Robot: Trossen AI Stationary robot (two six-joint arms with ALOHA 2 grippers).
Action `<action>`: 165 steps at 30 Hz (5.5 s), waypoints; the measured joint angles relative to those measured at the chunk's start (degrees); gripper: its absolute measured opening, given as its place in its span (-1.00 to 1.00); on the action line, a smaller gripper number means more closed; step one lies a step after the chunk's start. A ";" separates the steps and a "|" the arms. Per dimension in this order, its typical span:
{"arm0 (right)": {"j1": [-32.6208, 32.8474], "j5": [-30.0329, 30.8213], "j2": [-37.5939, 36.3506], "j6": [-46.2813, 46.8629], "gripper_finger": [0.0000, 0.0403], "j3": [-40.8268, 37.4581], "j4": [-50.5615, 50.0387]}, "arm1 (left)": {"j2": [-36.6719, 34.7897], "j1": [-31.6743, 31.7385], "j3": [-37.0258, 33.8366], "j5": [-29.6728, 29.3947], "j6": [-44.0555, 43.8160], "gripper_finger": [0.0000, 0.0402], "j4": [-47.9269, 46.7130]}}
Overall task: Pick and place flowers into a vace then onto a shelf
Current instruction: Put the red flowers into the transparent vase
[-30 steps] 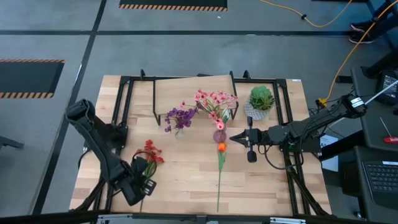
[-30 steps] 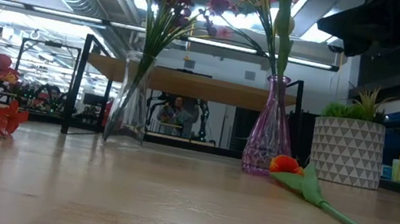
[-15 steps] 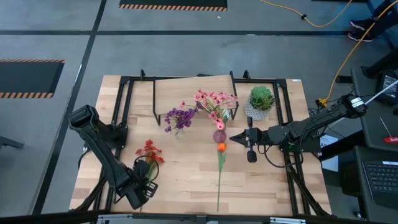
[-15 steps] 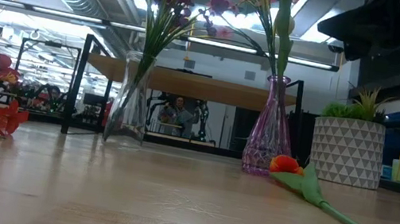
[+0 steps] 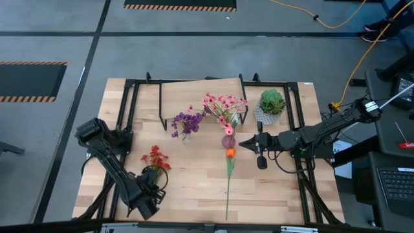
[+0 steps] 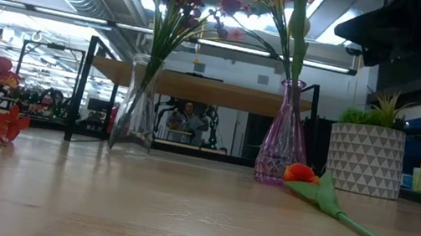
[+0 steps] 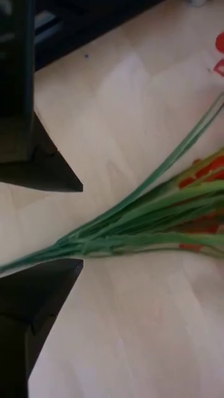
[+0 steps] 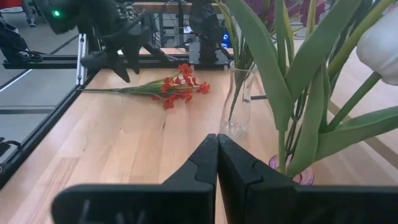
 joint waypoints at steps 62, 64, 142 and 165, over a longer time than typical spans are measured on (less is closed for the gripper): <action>0.00 -0.05 0.00 2.74 -0.93 0.00 -0.47 | 0.99 0.42 -8.18 0.04 3.48 -0.88 14.04; -0.01 -0.05 0.00 2.74 -0.93 0.00 -0.47 | 0.99 0.42 -8.18 0.03 4.26 -0.90 14.00; 0.04 -3.05 4.34 3.87 -0.93 -0.02 0.53 | -25.26 10.21 -6.86 -27.65 104.62 -0.91 48.34; 0.04 -3.02 5.27 2.33 -0.93 -0.02 3.93 | -61.91 10.28 -41.18 -48.72 125.75 -0.91 80.36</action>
